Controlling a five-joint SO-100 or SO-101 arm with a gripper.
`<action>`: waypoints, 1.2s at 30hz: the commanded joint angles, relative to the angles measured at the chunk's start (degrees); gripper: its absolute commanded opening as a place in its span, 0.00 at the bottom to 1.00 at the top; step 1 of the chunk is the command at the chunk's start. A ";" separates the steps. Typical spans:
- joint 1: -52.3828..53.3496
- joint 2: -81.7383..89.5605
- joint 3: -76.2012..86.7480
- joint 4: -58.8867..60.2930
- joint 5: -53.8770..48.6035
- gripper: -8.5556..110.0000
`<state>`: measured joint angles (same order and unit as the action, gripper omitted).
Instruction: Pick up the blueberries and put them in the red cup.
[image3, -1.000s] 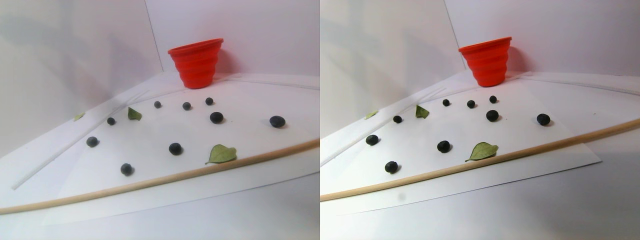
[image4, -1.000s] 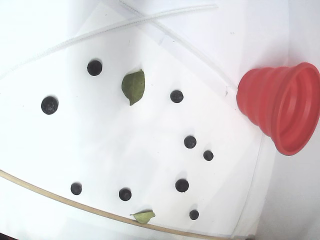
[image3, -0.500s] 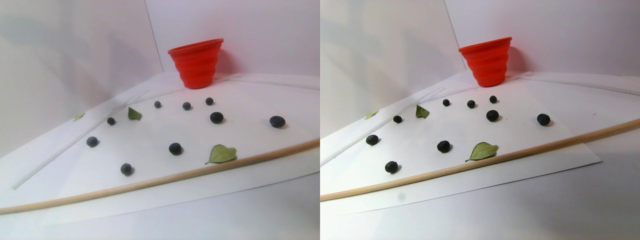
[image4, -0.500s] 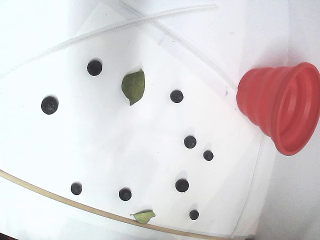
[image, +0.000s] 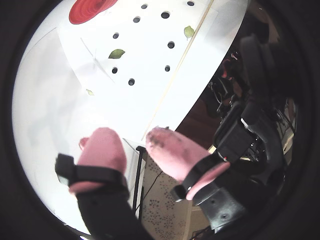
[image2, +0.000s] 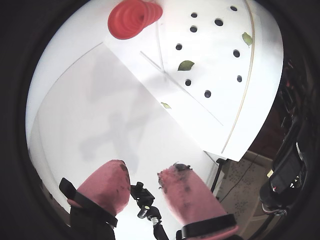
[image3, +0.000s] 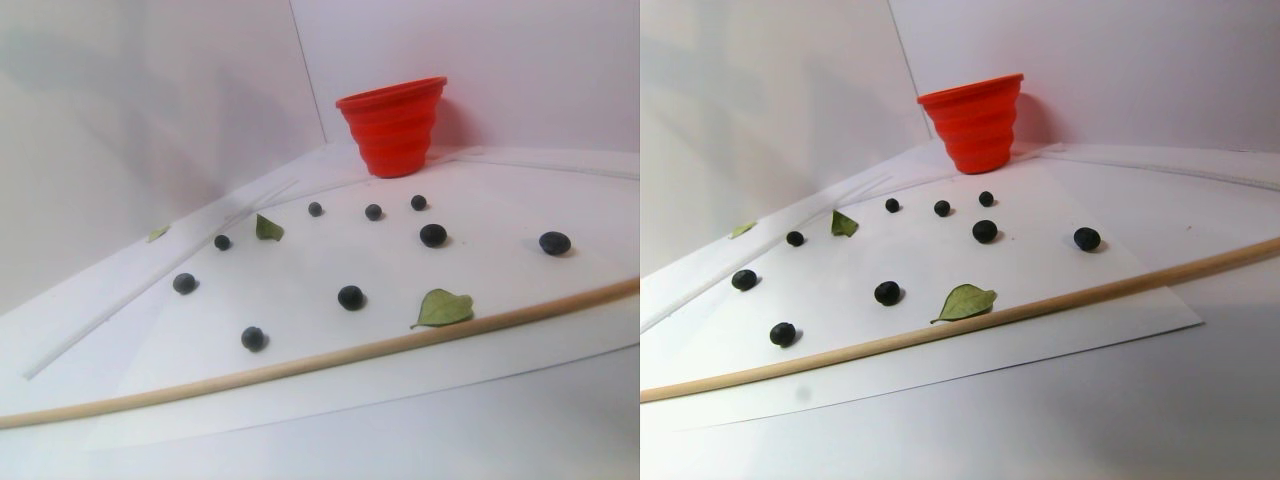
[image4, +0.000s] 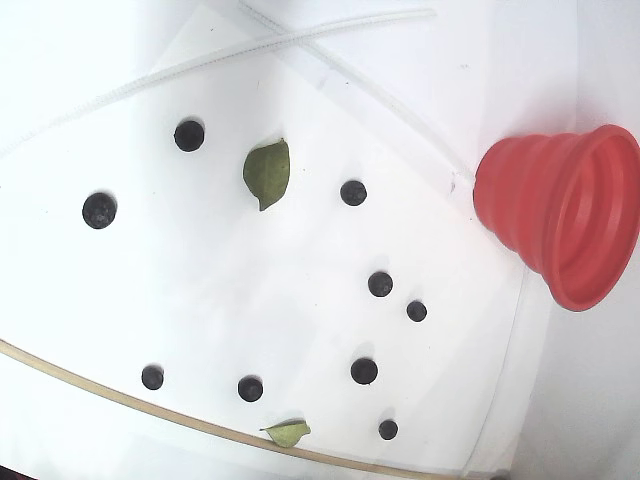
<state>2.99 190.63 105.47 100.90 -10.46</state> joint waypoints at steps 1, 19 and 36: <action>1.93 0.88 -3.43 -0.97 0.18 0.17; 1.58 -3.78 -1.67 -5.71 -12.04 0.17; 0.35 -12.30 4.39 -12.74 -26.89 0.16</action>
<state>2.46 178.07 109.95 90.35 -34.37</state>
